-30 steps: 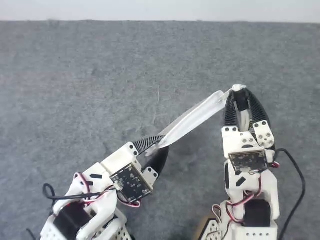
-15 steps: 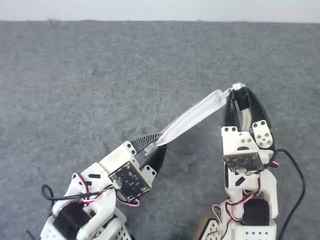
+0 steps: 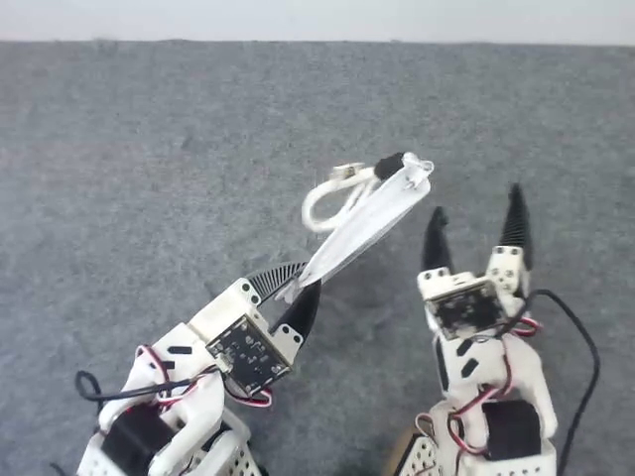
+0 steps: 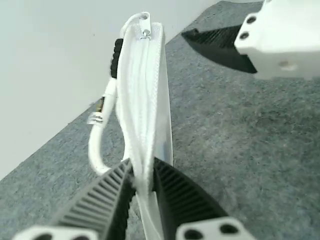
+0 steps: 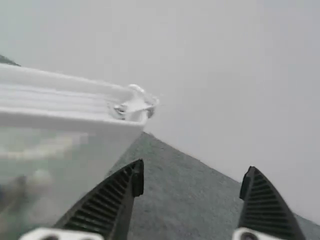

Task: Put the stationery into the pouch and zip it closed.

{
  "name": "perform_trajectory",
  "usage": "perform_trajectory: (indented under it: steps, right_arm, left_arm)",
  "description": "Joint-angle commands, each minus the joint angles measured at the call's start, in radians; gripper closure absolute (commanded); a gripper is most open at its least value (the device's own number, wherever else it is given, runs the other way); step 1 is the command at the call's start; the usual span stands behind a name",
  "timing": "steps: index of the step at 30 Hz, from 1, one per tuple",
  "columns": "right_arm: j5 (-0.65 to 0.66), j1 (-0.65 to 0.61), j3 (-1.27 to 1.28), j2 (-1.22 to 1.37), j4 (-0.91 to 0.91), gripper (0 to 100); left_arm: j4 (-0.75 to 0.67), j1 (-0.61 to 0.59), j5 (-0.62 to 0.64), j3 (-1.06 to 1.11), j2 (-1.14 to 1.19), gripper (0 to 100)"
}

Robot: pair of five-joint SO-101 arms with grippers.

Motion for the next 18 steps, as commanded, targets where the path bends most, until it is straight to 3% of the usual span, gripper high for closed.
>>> perform_trajectory:
  steps: [1, 5, 9, 14, 18]
  right_arm:
    - [0.008, -0.096, -0.048, 0.001, 0.010, 72.0]
    - [0.008, -0.200, -0.015, 0.001, 0.010, 72.0]
    - [0.008, -0.292, 0.035, 0.001, 0.002, 72.0]
    - [0.006, -0.363, 0.063, 0.010, 0.001, 72.7]
    - [-0.041, -0.381, 0.063, 0.010, -0.001, 81.9]
  left_arm:
    - [-0.017, -0.011, 0.009, -0.004, -0.003, 99]
    - [-0.040, -0.026, 0.009, 0.007, -0.003, 99]
    - [-0.163, -0.180, 0.014, 0.061, -0.003, 99]
    - [-0.238, -0.334, 0.143, 0.077, -0.003, 99]
    - [-0.241, -0.381, 0.175, 0.077, -0.003, 96]
